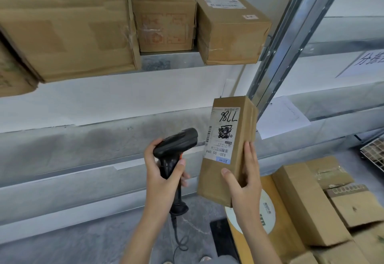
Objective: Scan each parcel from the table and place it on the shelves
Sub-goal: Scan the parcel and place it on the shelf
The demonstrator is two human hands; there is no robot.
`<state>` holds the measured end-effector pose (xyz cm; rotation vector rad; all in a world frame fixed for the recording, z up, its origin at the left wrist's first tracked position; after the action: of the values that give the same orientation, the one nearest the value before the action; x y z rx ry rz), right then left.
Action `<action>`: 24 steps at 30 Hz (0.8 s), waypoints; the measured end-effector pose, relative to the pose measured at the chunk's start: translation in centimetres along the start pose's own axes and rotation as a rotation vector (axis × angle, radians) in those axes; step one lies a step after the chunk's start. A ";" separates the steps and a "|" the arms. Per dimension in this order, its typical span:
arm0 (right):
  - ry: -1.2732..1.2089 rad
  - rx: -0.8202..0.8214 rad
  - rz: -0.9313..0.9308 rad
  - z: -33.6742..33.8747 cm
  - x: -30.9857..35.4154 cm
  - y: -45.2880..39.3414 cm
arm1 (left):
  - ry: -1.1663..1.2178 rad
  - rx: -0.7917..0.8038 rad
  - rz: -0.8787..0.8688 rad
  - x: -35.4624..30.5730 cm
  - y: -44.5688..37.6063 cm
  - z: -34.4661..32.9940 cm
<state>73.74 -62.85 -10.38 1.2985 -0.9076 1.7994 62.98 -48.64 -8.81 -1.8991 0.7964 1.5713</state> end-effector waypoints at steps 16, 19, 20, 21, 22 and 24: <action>0.244 -0.120 0.077 0.5 -0.7 -0.2 | -0.321 0.248 0.021 -0.4 1.2 -1.1; 0.244 -0.120 0.069 0.5 -0.8 -0.1 | -0.332 0.238 0.023 -0.4 1.3 -1.0; 0.244 -0.122 0.067 0.5 -0.8 -0.1 | -0.336 0.235 0.021 -0.5 1.3 -0.9; 0.246 -0.124 0.065 0.5 -0.8 0.0 | -0.338 0.234 0.019 -0.5 1.3 -0.8; 0.248 -0.126 0.064 0.5 -0.9 0.0 | -0.338 0.233 0.017 -0.6 1.3 -0.7; 0.247 -0.127 0.059 0.5 -0.9 0.0 | -0.336 0.227 0.017 -0.6 1.4 -0.5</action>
<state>74.15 -63.39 -11.15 0.9548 -0.9125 1.8664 62.25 -49.88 -8.19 -1.4245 0.8035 1.6728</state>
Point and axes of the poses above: each hand's wrist, its own y-axis away from the middle knuckle, its own z-axis out of the back of the hand, x = y × z, the point moved 1 cm from there along -y, towards the middle knuckle, and after that the axes turned 10 degrees about x, right-handed, at the moved point
